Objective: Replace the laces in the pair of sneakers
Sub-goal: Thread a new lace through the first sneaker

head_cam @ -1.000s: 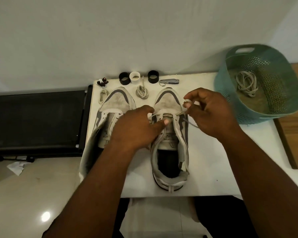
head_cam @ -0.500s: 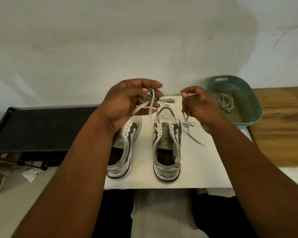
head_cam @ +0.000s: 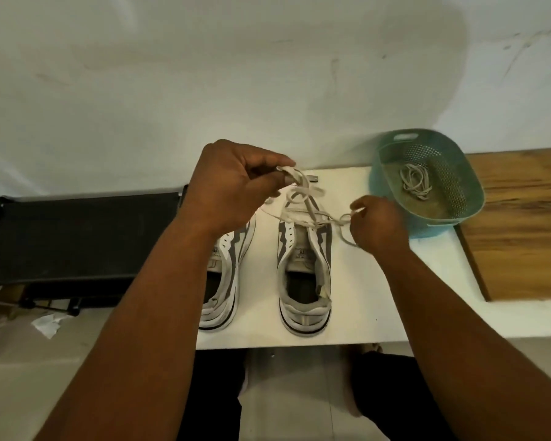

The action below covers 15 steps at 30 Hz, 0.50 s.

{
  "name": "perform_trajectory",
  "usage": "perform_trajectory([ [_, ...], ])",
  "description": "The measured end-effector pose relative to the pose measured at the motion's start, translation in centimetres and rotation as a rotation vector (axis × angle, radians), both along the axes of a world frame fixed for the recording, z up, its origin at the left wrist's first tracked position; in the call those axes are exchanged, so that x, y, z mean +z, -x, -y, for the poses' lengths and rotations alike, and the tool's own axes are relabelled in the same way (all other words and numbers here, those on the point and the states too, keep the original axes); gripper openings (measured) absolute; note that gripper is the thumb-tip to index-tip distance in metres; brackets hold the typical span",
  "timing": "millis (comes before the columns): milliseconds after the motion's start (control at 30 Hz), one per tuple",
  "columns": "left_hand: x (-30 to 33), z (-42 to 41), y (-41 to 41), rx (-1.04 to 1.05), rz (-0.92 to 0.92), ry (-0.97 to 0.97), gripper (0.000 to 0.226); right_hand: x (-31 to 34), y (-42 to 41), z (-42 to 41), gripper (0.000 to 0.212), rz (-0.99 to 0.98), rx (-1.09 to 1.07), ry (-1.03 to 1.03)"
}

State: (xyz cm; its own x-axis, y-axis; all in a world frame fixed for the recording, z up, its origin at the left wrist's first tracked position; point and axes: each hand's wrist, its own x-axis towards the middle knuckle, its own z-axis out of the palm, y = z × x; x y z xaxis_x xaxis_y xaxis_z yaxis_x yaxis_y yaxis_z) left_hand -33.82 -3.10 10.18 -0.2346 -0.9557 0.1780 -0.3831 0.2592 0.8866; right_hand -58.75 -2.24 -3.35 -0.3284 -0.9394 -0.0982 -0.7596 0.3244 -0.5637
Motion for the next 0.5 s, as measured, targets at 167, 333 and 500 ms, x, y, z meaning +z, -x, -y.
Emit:
perform_trajectory([
  [167,-3.0,0.5,0.1,-0.011,0.282,0.164,0.009,-5.5,0.4,-2.8,0.026,-0.174,0.072,-0.233],
  [333,-4.0,0.9,0.8,0.062,0.226,0.069,0.043,-5.4,1.1,-2.4,0.01,-0.147,0.042,-0.235],
  [500,-2.7,1.5,1.2,0.104,0.141,-0.005,0.019,0.6,-1.5,-1.6,0.018,0.515,-0.001,0.094],
])
